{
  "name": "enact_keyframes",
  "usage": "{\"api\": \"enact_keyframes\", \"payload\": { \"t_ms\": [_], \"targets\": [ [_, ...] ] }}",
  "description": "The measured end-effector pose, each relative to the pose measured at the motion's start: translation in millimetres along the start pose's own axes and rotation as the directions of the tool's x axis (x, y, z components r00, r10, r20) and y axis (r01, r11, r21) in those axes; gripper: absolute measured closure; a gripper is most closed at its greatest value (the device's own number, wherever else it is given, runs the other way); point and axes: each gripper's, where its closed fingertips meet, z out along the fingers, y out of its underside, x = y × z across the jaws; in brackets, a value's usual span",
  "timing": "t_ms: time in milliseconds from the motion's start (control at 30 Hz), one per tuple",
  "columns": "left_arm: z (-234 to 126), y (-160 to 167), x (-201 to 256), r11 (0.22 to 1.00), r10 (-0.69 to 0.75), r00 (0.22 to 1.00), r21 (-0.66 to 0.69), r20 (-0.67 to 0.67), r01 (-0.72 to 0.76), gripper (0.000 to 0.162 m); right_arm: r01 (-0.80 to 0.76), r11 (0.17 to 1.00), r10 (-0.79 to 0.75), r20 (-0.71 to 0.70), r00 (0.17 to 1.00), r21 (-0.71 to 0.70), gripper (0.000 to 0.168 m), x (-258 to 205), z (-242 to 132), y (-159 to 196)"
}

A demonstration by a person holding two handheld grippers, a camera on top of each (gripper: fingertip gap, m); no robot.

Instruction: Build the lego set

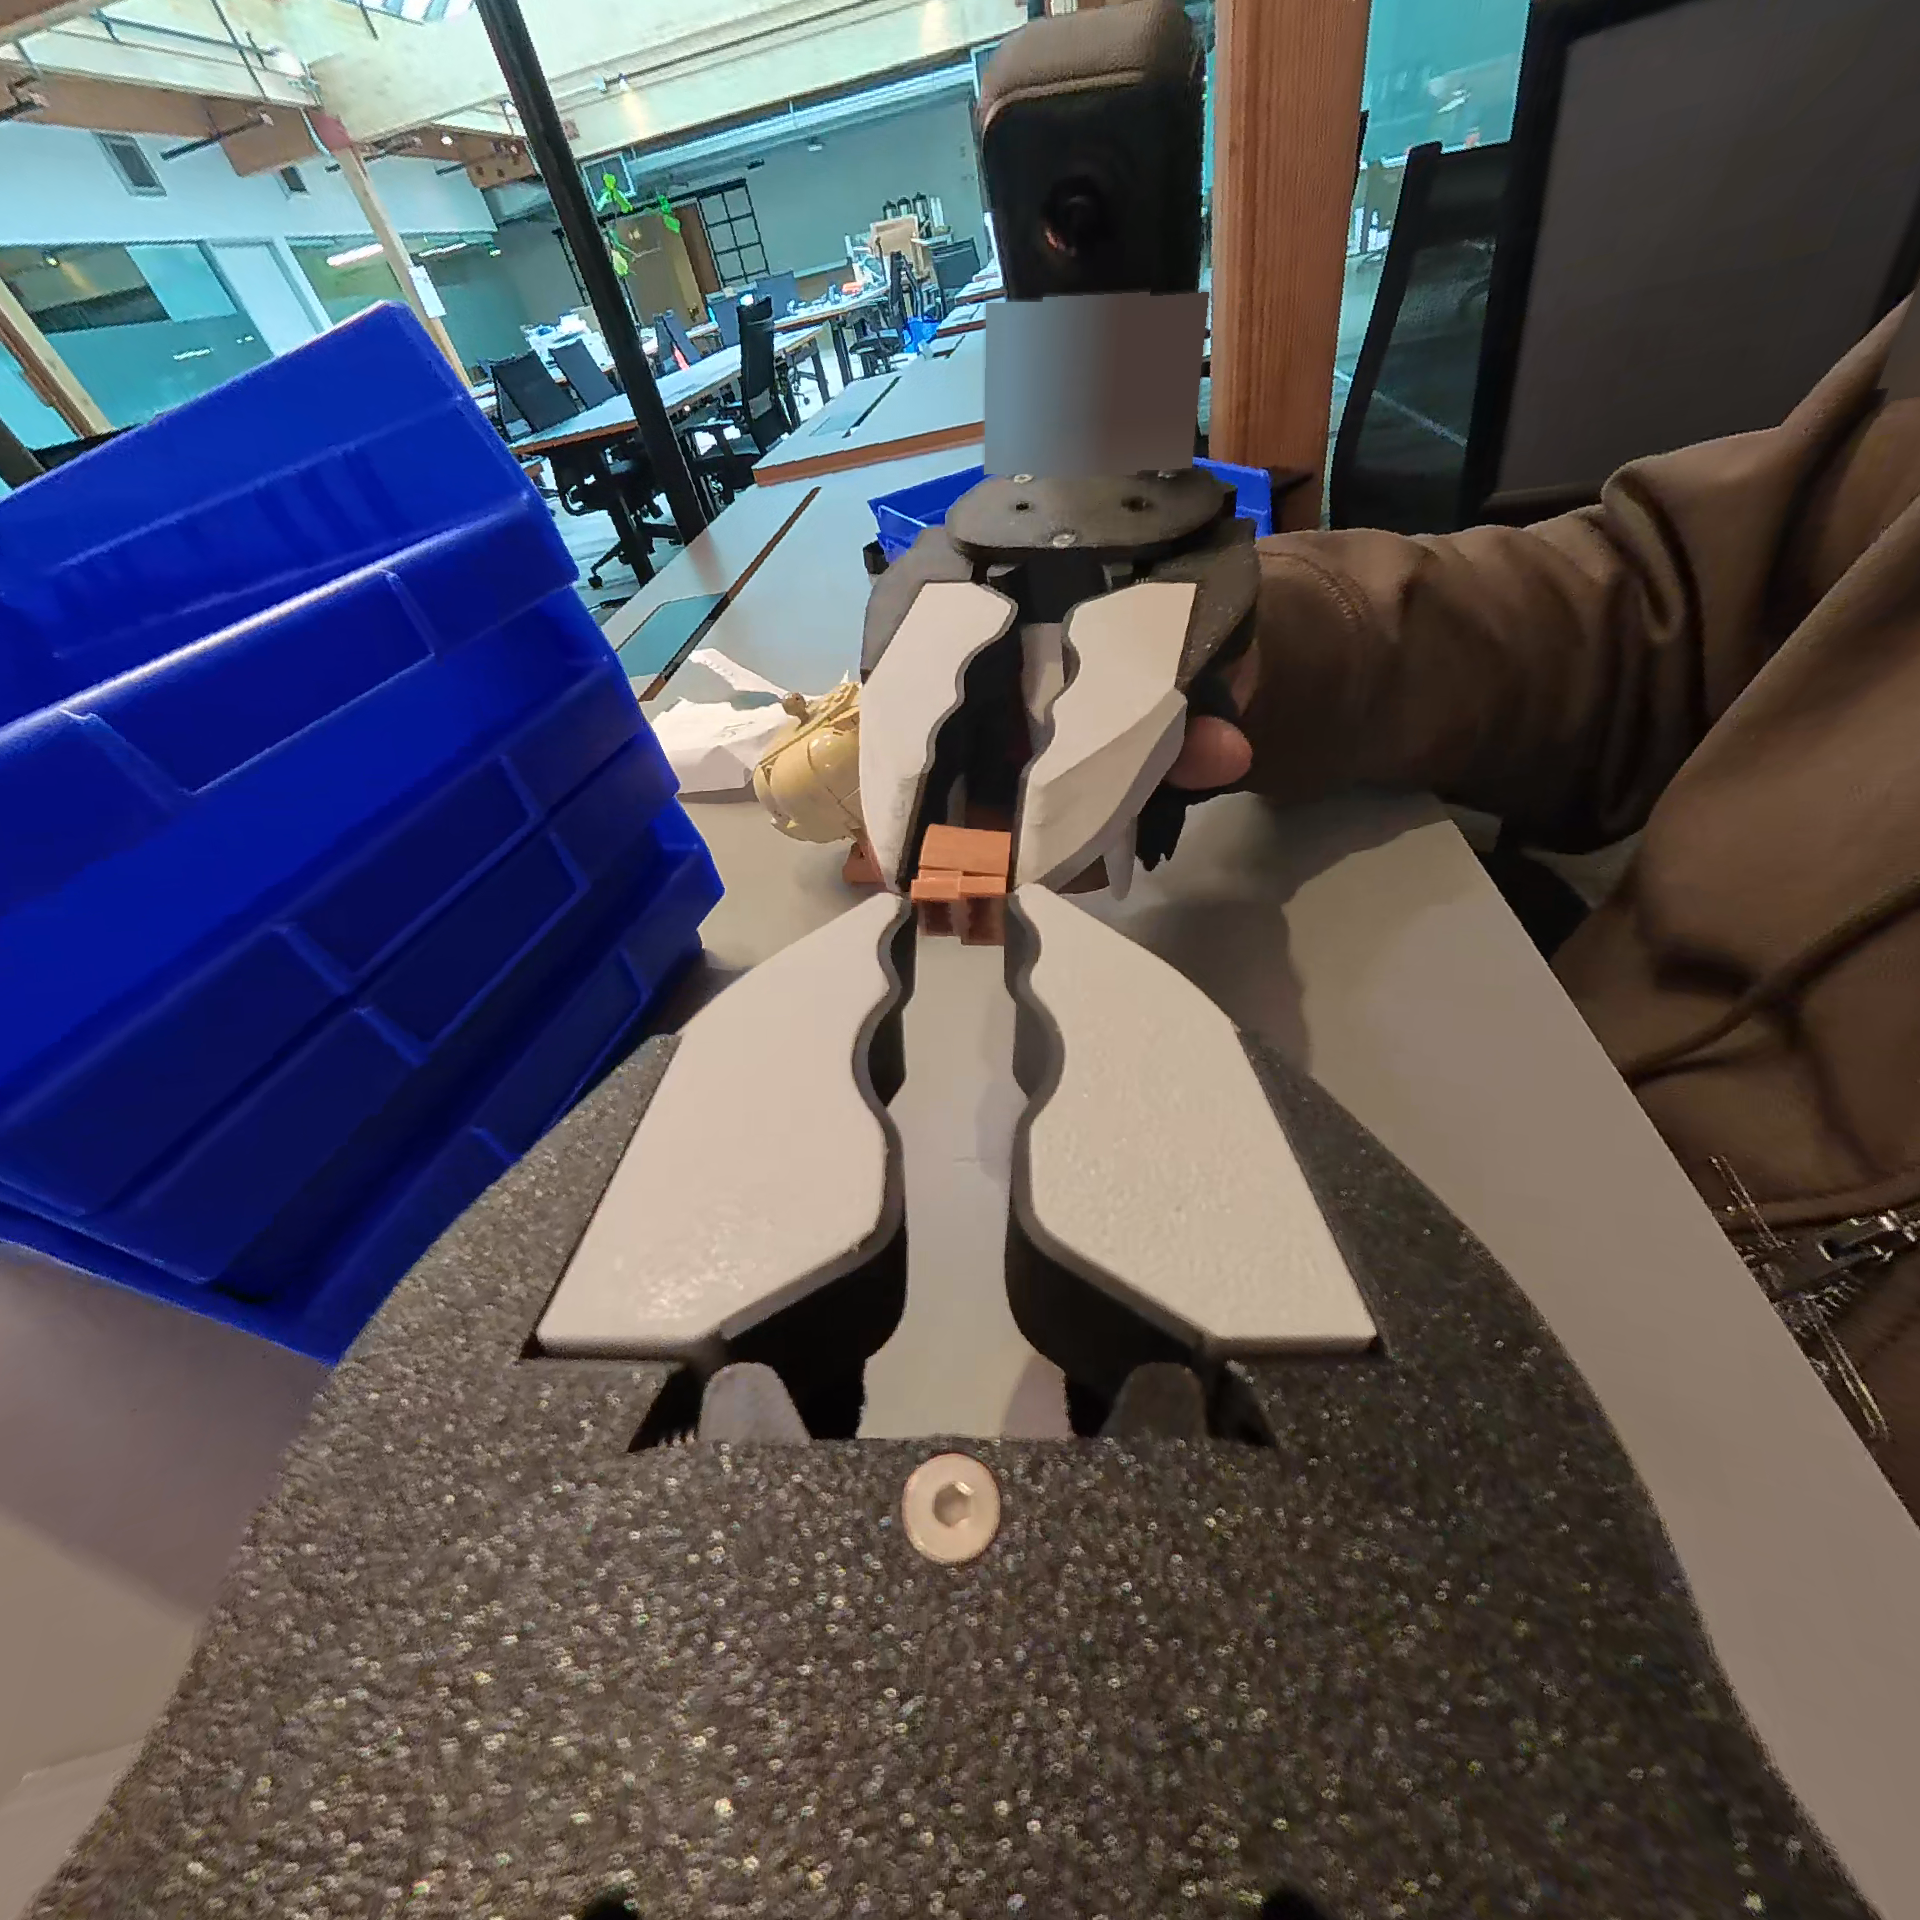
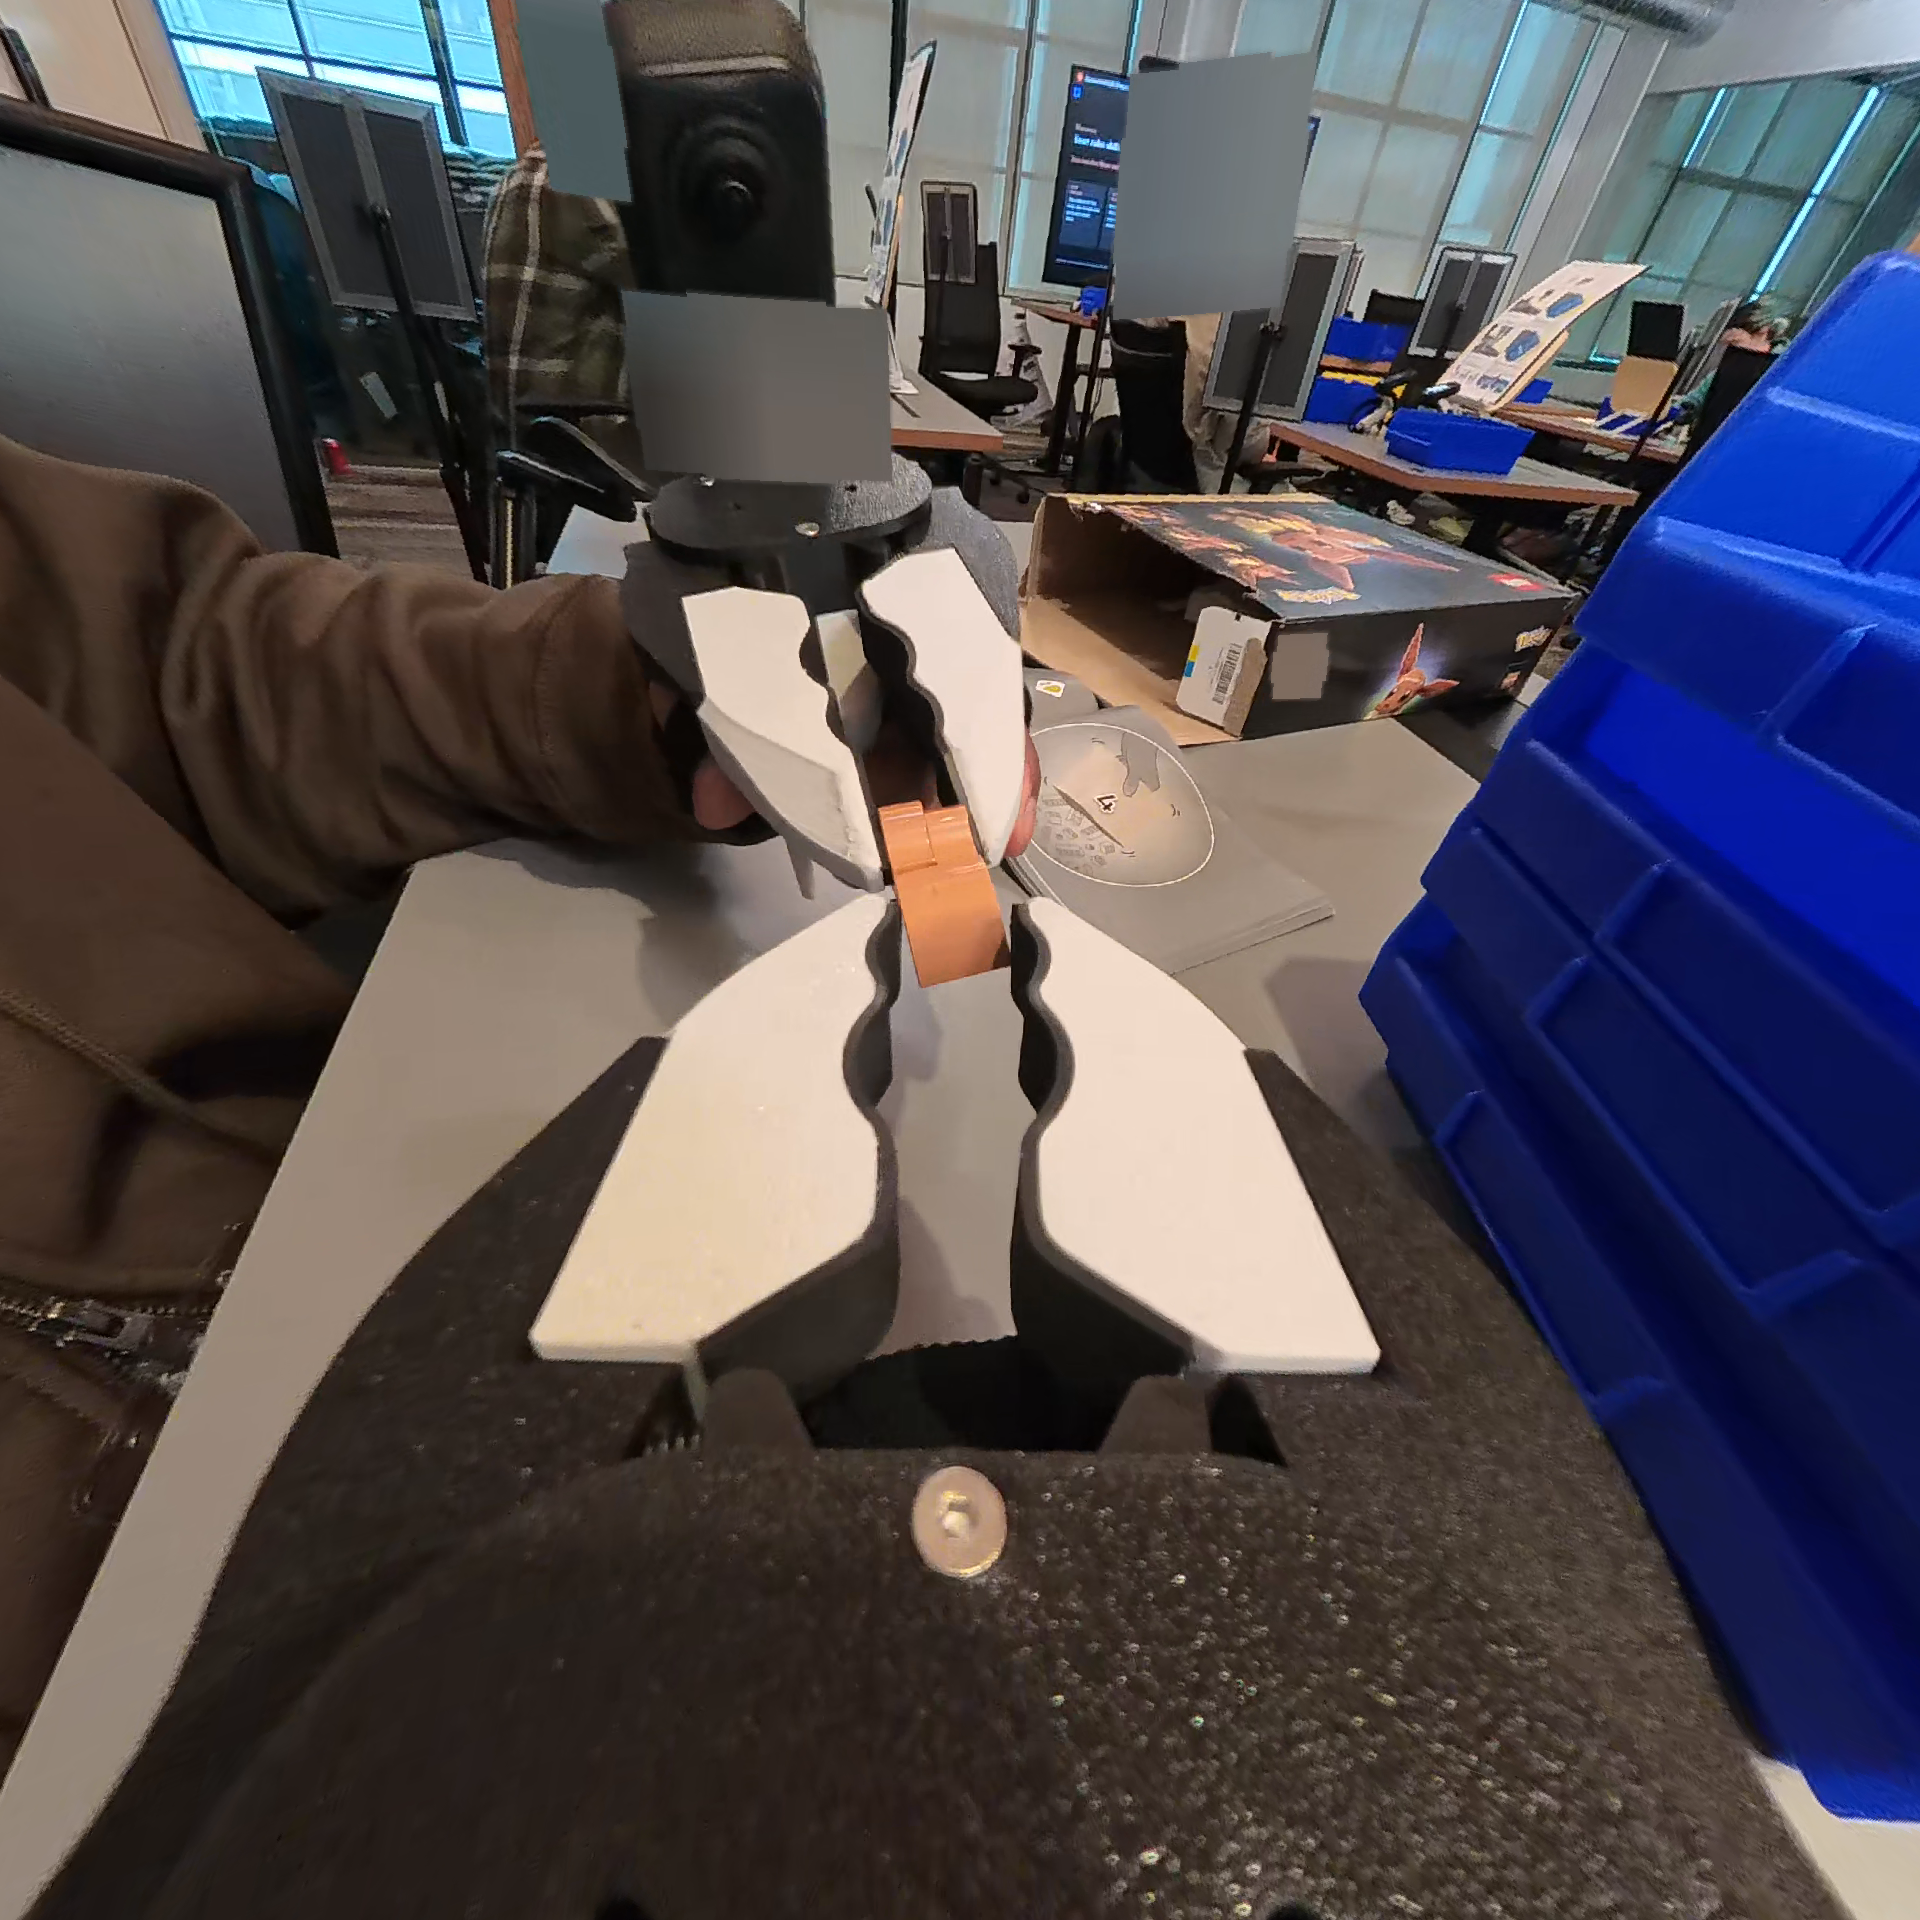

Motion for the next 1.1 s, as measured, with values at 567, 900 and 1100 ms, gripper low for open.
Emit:
{"api": "enact_keyframes", "payload": {
  "t_ms": [567,900,1100],
  "targets": [
    [-5,-13,12,0.985,-0.129,0.981,0.093,-0.145,0.143,0.147,-0.206,0.973,0.187,0.171,0.967,0.102,0.151,-12,-6,-14],
    [-11,-6,-10,0.986,-0.149,0.988,0.066,-0.026,0.151,0.154,0.035,0.996,-0.027,-0.099,0.995,0.082,0.151,13,-14,-15],
    [-10,5,-19,0.985,-0.172,0.985,0.023,0.016,0.172,0.154,0.004,0.996,0.011,-0.159,0.987,0.093,0.151,25,-28,-18]
  ]
}}
